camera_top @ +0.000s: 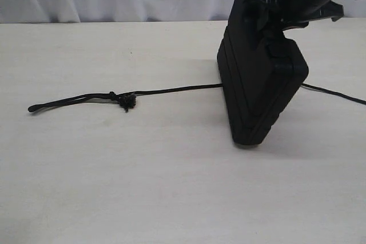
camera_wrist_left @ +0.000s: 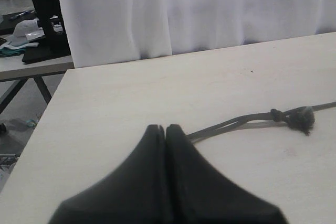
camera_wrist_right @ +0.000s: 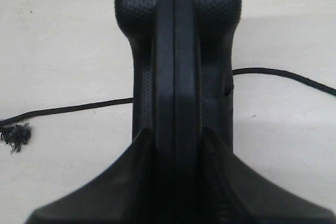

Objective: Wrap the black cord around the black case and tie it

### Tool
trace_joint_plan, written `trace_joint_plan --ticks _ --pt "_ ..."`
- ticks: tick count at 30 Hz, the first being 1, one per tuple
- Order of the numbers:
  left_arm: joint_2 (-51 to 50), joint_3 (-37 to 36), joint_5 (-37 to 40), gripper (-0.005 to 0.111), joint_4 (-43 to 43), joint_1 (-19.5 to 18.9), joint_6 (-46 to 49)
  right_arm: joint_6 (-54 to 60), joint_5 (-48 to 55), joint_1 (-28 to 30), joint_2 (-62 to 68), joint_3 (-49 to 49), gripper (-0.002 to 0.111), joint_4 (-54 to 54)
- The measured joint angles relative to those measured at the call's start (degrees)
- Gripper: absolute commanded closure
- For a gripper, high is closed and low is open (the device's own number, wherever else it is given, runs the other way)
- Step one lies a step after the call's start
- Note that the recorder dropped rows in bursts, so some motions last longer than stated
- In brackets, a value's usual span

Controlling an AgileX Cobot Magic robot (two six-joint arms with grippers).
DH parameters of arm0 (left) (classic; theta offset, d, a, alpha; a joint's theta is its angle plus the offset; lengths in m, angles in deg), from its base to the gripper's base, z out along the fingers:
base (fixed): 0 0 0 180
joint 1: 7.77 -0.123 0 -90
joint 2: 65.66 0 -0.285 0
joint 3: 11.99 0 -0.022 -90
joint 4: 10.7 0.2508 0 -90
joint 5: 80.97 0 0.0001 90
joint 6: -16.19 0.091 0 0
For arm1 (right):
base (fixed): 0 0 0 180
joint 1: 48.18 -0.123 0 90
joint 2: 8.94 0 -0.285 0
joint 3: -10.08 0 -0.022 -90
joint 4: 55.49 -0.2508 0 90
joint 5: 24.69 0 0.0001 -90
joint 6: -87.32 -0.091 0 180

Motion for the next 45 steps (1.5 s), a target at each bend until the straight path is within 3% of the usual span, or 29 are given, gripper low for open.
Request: trace_joint_plan --ticks 20,45 --pt "0.0 0.0 0.0 0.107 0.0 0.0 0.0 -0.6 7.6 0.3 -0.9 -2.5 0.104 7.3" --pt "0.0 0.0 0.0 0.107 0.0 0.0 0.0 -0.3 7.7 0.3 -0.6 -2.5 0.104 7.2"
